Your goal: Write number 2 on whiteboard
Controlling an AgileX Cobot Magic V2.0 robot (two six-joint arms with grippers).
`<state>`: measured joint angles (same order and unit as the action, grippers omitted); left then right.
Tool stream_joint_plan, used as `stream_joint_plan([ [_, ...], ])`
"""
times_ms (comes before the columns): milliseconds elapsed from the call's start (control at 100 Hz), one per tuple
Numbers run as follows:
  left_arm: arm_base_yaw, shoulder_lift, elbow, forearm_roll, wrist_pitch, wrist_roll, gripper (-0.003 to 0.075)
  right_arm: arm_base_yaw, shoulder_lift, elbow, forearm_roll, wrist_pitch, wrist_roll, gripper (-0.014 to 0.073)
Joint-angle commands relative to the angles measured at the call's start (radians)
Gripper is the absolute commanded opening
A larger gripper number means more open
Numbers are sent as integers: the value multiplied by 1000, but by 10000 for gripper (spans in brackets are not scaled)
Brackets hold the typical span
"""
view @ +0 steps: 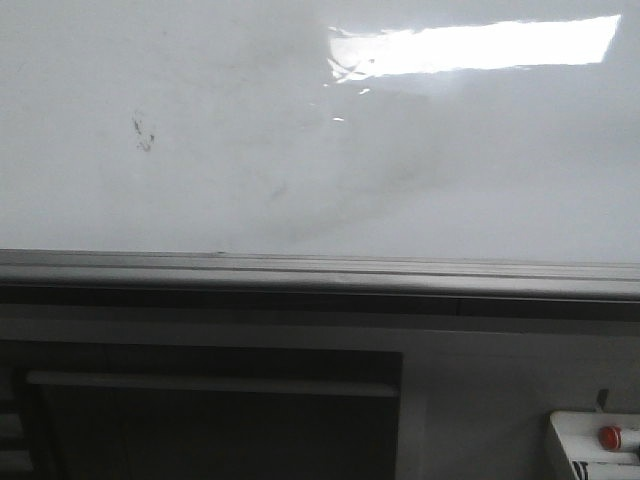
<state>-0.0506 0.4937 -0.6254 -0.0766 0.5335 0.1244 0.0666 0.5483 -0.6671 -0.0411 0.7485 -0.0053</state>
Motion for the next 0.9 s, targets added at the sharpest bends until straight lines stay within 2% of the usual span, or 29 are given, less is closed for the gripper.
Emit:
stream_joint_plan([
  [0,1,34,-23,-6,-67,1,4,0,12,-35,-2,-66,-11,-13],
  [70,1,64,-23,-6,-81,1,92,0,12,-35,0,-66,-11,100],
  [180,1,124,-23,-6,-136,1,328,0,12,-35,2,-66,-11,279],
  [240,1,160,-30,-15,-166,1,435,0,12,-35,2,-66,-11,330],
  [280,1,197,-41,-23,-186,1,468,0,12,-35,2,-66,-11,338],
  [890,1,626,-358,-29,-201,1,410,0,12,-35,3,-66,-11,331],
])
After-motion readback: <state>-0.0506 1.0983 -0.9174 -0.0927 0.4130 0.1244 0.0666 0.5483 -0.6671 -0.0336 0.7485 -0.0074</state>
